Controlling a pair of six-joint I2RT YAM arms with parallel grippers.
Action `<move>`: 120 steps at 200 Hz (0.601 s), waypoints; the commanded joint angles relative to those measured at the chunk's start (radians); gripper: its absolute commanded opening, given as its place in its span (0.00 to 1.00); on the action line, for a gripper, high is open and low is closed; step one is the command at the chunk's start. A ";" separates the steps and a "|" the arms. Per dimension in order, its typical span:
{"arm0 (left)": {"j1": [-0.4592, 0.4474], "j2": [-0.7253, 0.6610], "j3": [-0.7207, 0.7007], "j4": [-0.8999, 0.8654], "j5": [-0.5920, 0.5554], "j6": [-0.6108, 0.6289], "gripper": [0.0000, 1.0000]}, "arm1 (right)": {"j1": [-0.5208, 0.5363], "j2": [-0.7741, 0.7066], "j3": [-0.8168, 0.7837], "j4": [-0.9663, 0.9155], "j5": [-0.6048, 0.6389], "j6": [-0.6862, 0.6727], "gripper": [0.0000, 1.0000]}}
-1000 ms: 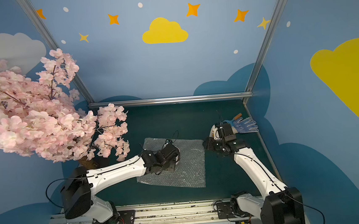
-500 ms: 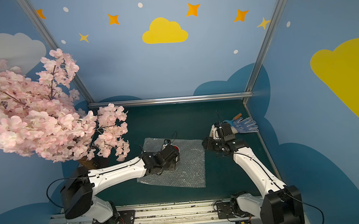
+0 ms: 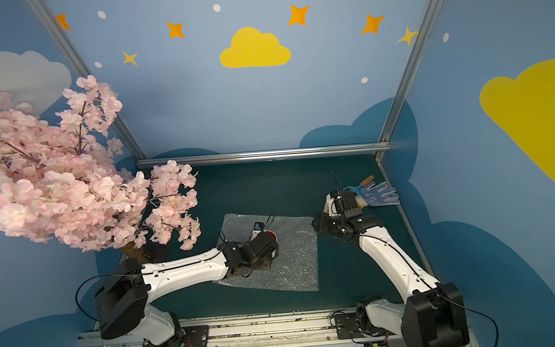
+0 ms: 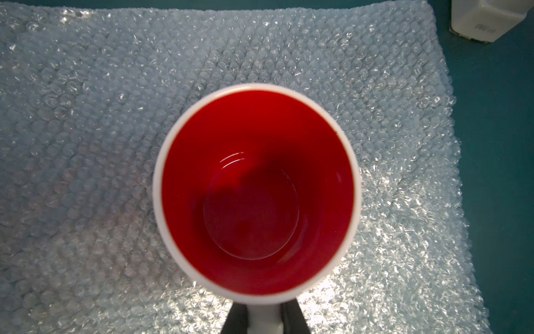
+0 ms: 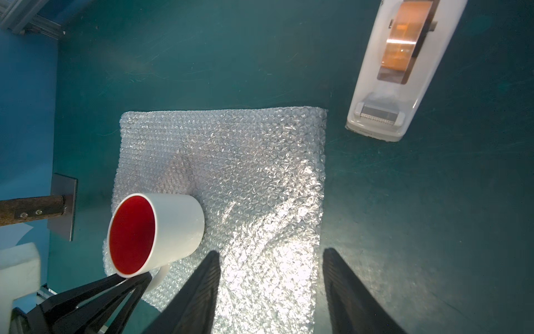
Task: Wrap mugs in bubble wrap
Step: Place the mug on the bubble wrap.
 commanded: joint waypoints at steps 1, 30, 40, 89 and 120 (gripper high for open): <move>-0.011 -0.005 -0.013 0.022 -0.015 -0.016 0.43 | 0.005 0.006 0.001 0.006 0.011 -0.008 0.60; -0.019 -0.043 -0.023 0.007 -0.021 -0.022 0.72 | 0.004 0.012 -0.005 0.004 0.027 -0.019 0.61; -0.017 -0.060 -0.019 -0.001 -0.020 -0.018 0.81 | 0.001 0.024 -0.007 0.010 0.022 -0.034 0.61; 0.025 -0.160 0.020 -0.006 -0.043 0.045 0.84 | -0.024 0.264 0.114 -0.063 0.004 -0.116 0.61; 0.164 -0.168 0.050 -0.019 0.093 0.055 0.83 | -0.021 0.414 0.232 -0.102 0.072 -0.147 0.56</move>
